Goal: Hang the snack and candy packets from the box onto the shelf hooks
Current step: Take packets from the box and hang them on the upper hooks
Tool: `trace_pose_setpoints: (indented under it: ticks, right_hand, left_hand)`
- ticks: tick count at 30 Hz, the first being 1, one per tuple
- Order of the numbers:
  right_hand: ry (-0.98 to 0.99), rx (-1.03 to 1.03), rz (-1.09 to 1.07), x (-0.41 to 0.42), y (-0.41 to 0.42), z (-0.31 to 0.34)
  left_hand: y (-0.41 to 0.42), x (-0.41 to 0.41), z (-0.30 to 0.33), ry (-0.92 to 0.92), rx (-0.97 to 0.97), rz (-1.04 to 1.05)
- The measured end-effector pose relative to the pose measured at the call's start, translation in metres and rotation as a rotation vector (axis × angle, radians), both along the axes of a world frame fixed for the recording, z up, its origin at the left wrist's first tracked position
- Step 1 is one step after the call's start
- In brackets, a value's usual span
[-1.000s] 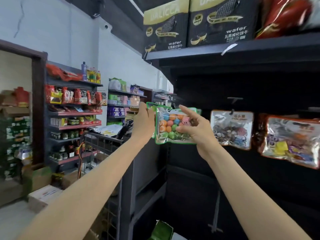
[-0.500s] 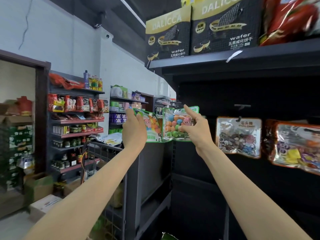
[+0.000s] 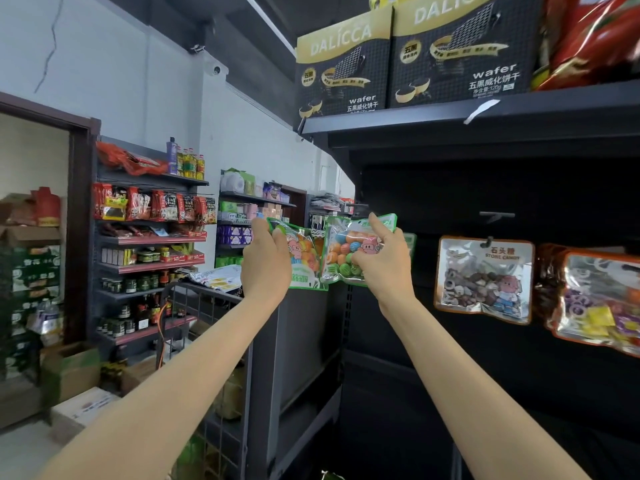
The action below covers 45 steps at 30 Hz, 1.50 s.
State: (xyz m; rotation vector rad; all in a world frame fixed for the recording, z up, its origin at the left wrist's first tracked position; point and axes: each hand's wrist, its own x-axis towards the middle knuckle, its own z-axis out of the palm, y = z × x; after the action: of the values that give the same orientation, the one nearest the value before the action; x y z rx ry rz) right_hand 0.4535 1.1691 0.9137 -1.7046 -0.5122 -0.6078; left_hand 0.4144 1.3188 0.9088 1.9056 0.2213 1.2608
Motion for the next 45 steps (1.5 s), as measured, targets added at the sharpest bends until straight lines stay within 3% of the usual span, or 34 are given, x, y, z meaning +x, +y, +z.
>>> trace_pose_setpoints:
  ticks: [9, 26, 37, 45]
  right_hand:
    - [-0.006, 0.012, 0.041, 0.003, 0.000, 0.006]
    - [-0.040, -0.170, -0.036, -0.005, -0.015, 0.010]
    - [-0.029, -0.107, -0.054, 0.005, -0.008, 0.008]
    - [-0.024, -0.227, -0.101, 0.018, -0.010, 0.004]
  left_hand:
    - [-0.002, 0.002, 0.002, -0.007, 0.052, -0.014]
    - [-0.001, 0.004, 0.006, -0.022, 0.122, -0.016]
    - [-0.002, 0.005, 0.008, -0.035, 0.143, -0.018]
    - [-0.002, 0.009, 0.008, -0.031, 0.144, -0.010]
